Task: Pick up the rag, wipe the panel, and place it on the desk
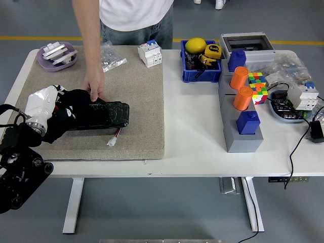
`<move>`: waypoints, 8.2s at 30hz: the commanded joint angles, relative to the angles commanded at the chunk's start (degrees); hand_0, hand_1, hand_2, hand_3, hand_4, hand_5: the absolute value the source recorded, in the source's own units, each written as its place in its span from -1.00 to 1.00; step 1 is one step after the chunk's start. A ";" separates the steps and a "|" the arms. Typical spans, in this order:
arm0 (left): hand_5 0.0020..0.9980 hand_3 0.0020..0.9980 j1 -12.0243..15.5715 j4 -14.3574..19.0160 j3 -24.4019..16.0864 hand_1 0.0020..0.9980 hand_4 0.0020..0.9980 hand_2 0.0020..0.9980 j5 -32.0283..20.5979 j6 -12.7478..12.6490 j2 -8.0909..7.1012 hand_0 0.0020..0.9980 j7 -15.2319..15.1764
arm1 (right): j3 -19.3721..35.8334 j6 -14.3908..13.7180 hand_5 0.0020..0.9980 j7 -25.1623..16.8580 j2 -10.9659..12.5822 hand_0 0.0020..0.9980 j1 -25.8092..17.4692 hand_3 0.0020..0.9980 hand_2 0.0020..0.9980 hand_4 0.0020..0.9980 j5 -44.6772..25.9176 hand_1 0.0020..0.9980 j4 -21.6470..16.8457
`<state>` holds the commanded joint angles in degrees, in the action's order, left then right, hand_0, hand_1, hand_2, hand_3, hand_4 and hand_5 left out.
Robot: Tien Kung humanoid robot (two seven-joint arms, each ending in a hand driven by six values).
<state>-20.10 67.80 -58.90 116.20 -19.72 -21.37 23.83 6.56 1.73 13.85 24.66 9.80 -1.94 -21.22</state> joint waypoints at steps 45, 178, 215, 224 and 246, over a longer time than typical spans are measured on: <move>-1.00 0.09 -5.26 6.42 15.68 -0.52 -0.42 0.11 -4.68 -1.02 4.72 -0.63 0.39 | 0.20 0.18 0.04 0.22 0.00 0.53 0.02 0.37 0.42 1.00 -0.22 0.41 0.02; -1.00 0.08 -2.68 -1.80 5.13 -0.53 -0.47 0.09 -0.50 -1.70 -0.78 -0.63 1.41 | -0.32 0.50 0.04 -0.15 0.13 0.53 -0.44 0.37 0.43 1.00 -1.99 0.41 0.07; -1.00 0.07 -3.37 -19.65 1.08 -0.53 -0.49 0.07 -10.53 -9.89 -5.44 -0.57 -16.60 | -1.29 0.65 0.04 -0.66 0.33 0.53 -0.29 0.37 0.43 1.00 -2.47 0.41 -0.51; -1.00 0.16 -3.55 -20.59 2.84 -0.34 -0.27 0.10 -12.68 -8.65 -5.73 -0.44 -19.41 | -1.71 0.69 0.04 -0.90 0.29 0.53 -0.06 0.37 0.42 1.00 -2.83 0.40 -0.55; -0.90 0.17 -4.05 -21.03 2.08 0.41 0.73 0.44 -12.97 -1.20 -5.84 0.14 -18.96 | -2.14 0.59 0.04 -1.16 0.34 0.53 0.21 0.37 0.42 1.00 -3.29 0.40 -0.55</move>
<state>-24.15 46.77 -56.82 103.24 -20.92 -27.22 4.87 4.42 2.32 12.70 24.99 10.01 -5.22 -21.76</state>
